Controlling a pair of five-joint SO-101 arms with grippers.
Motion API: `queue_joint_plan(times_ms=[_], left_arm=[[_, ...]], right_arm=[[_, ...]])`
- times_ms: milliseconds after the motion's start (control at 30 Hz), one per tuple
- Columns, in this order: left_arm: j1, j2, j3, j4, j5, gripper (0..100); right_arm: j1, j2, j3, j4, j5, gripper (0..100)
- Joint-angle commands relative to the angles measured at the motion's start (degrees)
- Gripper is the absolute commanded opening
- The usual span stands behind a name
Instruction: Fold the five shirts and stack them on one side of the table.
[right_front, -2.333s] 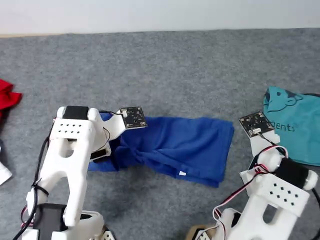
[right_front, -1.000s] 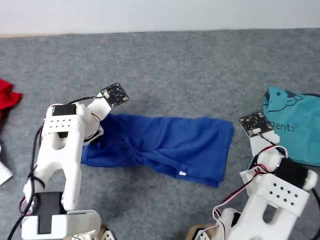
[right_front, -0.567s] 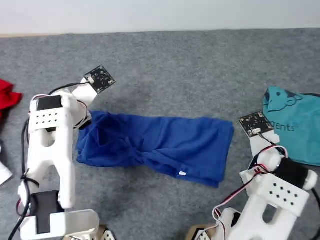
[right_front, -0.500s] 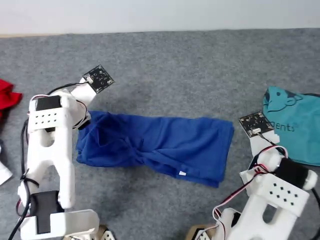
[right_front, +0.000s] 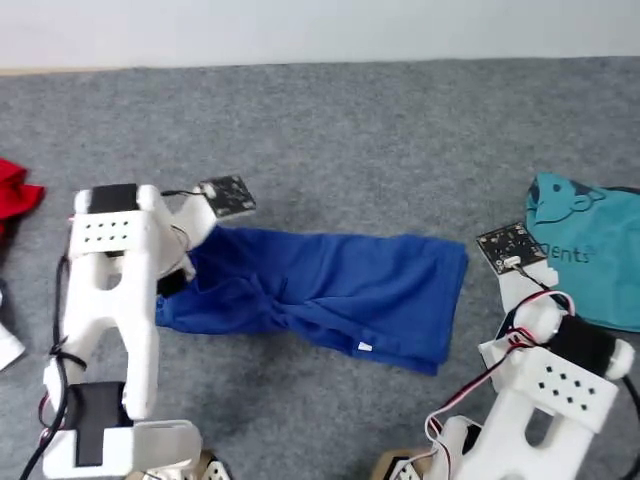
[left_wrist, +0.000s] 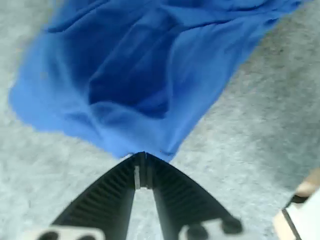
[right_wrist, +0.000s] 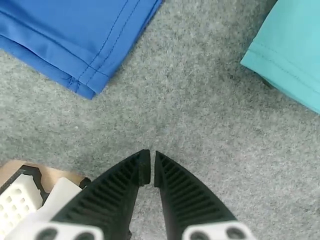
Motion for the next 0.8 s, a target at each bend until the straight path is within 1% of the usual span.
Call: queue_joint_plan(times_ms=[0,100,200,267,367,433,567,767], left_arm=[[3.2,1.0,2.2,-0.9,-0.4,0],[4.7,4.3,4.5,-3.7,-0.4,0],[5.2,8.6,3.7,-5.8,-0.4,0],[5.6,11.7,1.8,-7.7,0.1,0],[6.2,16.0,-4.3,-9.3,4.0,0],[6.4,18.8,-9.2,-9.3,5.3,0],[8.6,23.4,-15.6,-8.3,5.4,0],[12.1,24.3,-17.5,-6.9,5.4,0]], right_arm=[[-0.4,-0.4,-0.2,-0.9,0.1,3.6],[-0.4,-0.4,-0.2,-0.9,0.1,3.6],[-0.4,-0.4,-0.2,-0.8,0.1,3.6],[-0.4,-0.4,-0.2,-0.8,0.1,3.6],[-0.4,-0.4,-0.2,-0.9,0.1,3.6],[-0.4,-0.4,0.0,-0.9,0.1,3.6],[-0.4,-0.4,2.2,-2.1,0.1,3.6],[-0.4,-0.4,2.5,-2.1,0.1,3.6]])
